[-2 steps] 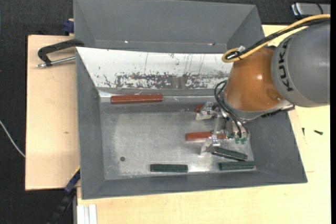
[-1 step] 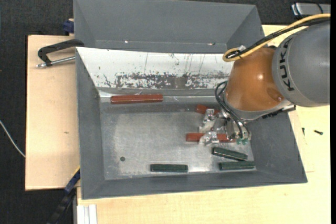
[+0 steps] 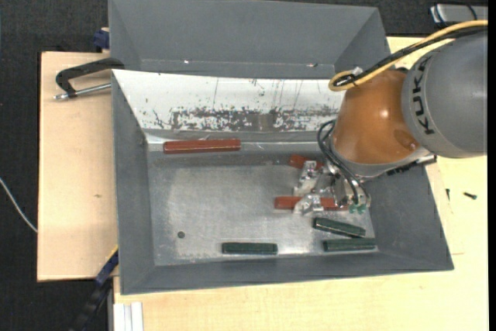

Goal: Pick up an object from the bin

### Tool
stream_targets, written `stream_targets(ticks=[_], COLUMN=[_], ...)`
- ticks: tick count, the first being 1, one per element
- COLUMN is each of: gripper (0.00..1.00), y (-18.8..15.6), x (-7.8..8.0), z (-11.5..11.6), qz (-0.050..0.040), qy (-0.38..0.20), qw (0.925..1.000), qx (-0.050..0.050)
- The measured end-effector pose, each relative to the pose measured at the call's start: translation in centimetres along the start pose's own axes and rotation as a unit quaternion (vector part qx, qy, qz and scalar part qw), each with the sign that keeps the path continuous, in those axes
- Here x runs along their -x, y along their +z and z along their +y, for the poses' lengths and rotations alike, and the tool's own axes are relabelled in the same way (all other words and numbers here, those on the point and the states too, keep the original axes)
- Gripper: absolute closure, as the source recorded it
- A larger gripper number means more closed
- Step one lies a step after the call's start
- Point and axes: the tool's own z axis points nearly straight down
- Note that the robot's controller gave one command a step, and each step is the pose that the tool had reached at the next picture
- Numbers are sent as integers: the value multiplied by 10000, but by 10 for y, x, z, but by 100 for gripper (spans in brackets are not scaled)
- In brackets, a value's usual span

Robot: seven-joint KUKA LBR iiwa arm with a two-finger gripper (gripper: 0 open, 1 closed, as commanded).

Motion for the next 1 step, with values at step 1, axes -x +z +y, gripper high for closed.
stream_targets(ticks=[1], gripper=[100], y=[-33], x=[-5], z=[1], qz=[26], qy=[50], qw=[10000], qx=[1])
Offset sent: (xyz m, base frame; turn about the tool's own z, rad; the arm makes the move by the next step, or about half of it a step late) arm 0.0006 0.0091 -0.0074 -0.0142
